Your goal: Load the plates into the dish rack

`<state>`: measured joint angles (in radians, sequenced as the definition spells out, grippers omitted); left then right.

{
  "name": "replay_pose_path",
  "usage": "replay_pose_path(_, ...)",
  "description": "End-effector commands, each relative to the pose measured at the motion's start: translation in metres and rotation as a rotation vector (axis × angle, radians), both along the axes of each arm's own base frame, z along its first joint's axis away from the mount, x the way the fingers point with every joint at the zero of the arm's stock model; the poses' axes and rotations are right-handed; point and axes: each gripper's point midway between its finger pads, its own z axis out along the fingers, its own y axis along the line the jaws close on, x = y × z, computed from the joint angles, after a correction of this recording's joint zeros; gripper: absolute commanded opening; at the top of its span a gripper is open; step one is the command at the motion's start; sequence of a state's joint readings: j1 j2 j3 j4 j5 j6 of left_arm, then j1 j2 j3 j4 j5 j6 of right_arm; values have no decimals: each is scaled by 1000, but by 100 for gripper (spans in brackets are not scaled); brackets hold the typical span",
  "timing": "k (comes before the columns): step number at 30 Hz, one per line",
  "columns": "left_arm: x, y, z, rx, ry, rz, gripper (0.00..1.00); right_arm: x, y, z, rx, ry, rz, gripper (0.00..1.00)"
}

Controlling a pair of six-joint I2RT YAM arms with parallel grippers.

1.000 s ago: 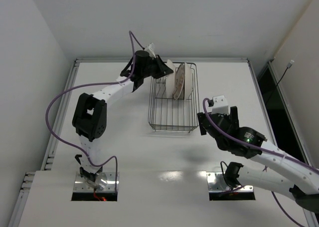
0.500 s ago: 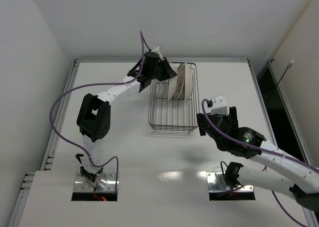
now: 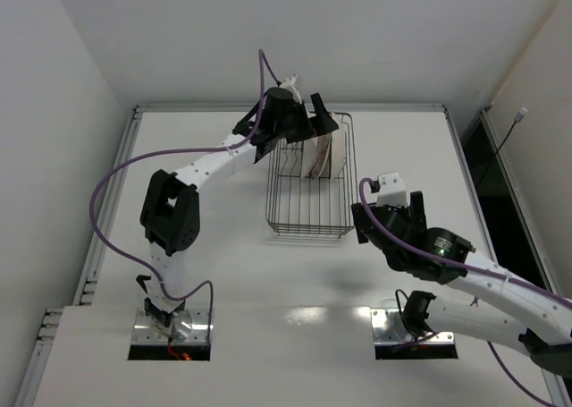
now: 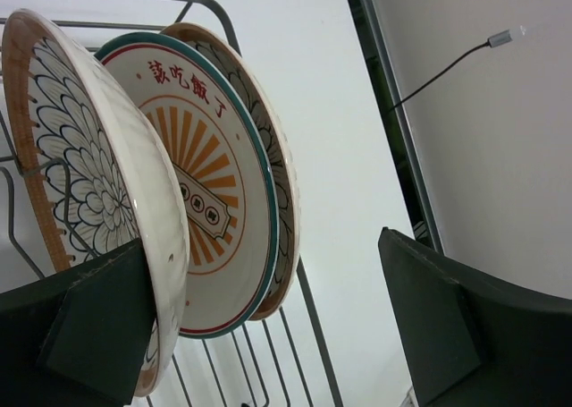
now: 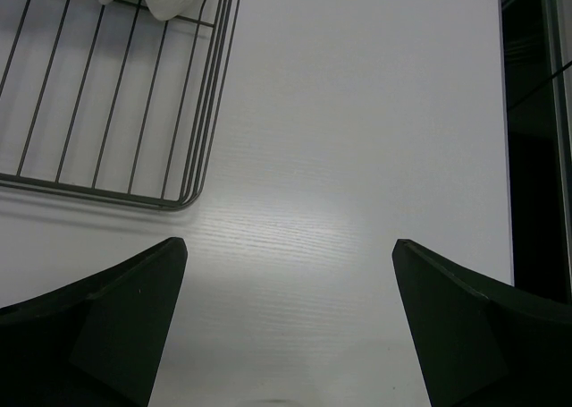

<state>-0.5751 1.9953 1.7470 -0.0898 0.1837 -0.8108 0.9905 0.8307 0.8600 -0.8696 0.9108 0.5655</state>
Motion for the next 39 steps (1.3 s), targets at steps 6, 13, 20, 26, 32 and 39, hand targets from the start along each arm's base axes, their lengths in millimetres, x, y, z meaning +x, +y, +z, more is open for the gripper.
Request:
replay_pose_path(6, -26, -4, 130, -31, -286, -77, 100, 1, -6, 7, 16, -35, -43, 100)
replay_pose_path(13, -35, 12, 118, 70, -300, -78, 100, 2, -6, 6, 12, -37, -54, 100)
replay_pose_path(20, -37, 9, 84, 94, -251, -104, 100, 3, -6, 0, -30, -12, -67, 100)
replay_pose_path(26, -51, 43, 114, 119, -325, -45, 100, 3, -8, 1, -34, -18, -73, 100)
replay_pose_path(32, -86, 117, 132, 310, -420, 109, 100, 3, 16, -1, 6, 22, 54, 100)
replay_pose_path(39, -133, 233, 89, 537, -448, 438, 100, 6, 32, 5, -9, 61, 109, 100)
